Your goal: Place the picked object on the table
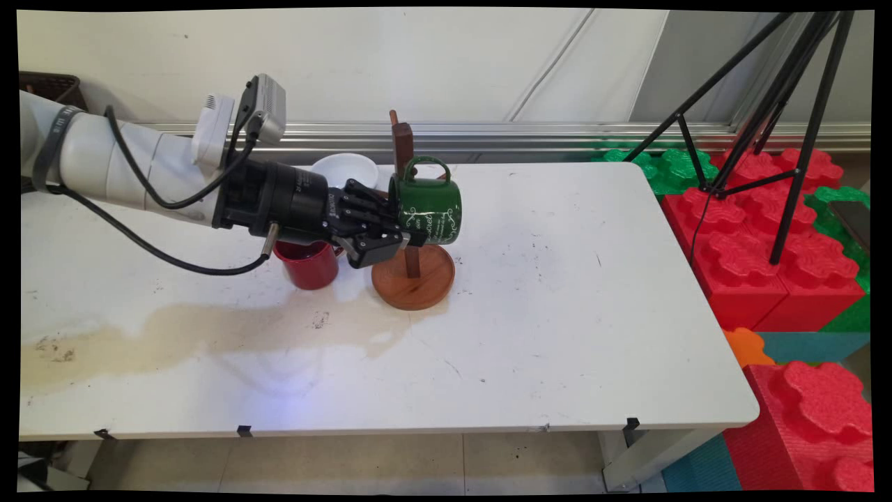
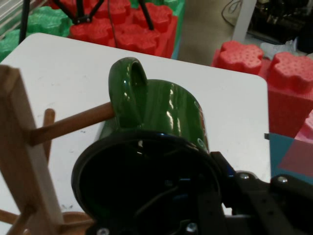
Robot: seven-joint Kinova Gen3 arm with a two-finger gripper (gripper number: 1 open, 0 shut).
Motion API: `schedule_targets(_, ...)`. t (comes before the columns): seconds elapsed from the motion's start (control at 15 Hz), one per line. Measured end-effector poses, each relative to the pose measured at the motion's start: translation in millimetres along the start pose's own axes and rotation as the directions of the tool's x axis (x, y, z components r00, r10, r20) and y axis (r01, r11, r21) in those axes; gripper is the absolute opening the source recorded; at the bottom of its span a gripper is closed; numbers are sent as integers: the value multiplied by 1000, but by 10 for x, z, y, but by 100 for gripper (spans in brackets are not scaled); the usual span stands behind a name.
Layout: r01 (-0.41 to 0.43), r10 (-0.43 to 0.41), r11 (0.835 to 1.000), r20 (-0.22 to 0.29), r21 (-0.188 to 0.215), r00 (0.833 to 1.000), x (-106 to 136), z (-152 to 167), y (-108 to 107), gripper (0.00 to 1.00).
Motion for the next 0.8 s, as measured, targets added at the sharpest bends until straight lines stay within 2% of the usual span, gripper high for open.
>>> schedule_targets(0.53, -2, 2, 999, 10, -40, 1000, 34, -66, 124, 0)
schedule_targets(0.8, -12, 15, 999, 49, -47, 999, 12, -118, 164, 0)
